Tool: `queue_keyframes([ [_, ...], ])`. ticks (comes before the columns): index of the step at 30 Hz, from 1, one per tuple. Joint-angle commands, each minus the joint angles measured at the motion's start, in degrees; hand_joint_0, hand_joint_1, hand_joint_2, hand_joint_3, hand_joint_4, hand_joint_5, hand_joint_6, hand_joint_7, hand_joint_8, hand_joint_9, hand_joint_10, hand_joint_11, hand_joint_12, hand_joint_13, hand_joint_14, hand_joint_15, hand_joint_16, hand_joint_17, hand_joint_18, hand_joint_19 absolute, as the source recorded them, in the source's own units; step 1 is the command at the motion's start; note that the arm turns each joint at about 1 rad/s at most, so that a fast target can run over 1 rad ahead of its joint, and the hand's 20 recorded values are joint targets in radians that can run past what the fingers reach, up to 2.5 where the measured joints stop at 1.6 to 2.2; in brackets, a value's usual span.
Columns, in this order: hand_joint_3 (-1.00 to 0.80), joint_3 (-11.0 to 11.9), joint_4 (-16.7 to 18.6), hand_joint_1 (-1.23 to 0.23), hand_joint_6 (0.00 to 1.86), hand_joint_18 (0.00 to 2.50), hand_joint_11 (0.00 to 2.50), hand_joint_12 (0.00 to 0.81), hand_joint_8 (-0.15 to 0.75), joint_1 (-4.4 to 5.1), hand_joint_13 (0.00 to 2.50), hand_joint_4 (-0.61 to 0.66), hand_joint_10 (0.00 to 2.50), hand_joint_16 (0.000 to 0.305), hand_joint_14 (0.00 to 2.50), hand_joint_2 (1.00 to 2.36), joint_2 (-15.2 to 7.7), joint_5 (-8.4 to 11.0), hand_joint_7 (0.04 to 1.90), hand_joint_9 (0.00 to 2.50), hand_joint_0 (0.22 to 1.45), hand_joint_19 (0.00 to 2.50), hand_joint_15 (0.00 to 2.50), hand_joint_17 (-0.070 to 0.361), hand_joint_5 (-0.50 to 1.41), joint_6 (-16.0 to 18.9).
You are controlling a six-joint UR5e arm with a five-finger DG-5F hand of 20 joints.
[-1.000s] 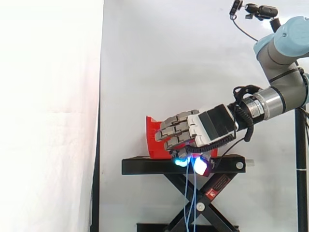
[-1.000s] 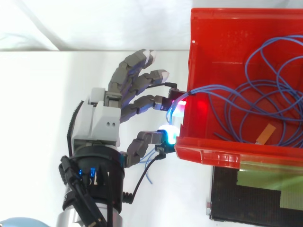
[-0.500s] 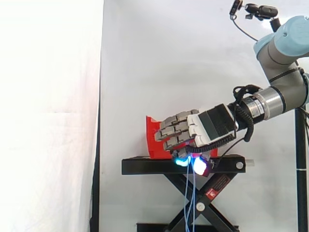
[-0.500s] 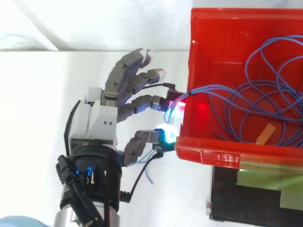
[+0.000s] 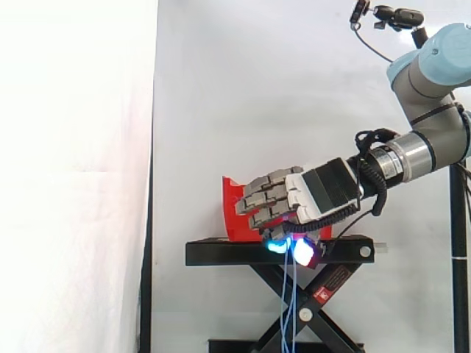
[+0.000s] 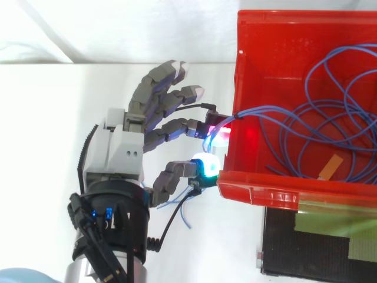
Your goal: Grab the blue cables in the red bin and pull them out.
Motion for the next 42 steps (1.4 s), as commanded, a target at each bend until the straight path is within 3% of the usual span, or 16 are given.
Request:
queue_keyframes([
  [1, -1.00, 0.00, -0.04, -0.79, 0.00, 0.32, 0.49, 0.294, 0.251, 0.02, 0.49, 0.20, 0.01, 0.038, 0.01, 1.00, 0.03, -0.01, 0.79, 0.73, 0.85, 0.52, 0.40, 0.086, 1.02, 0.01],
  [42, -1.00, -0.09, -0.31, -0.76, 0.16, 0.35, 0.45, 0.286, 0.241, 0.28, 0.51, 0.17, 0.01, 0.037, 0.01, 1.00, -0.06, -0.01, 0.76, 0.76, 0.90, 0.52, 0.40, 0.084, 1.04, 0.01],
])
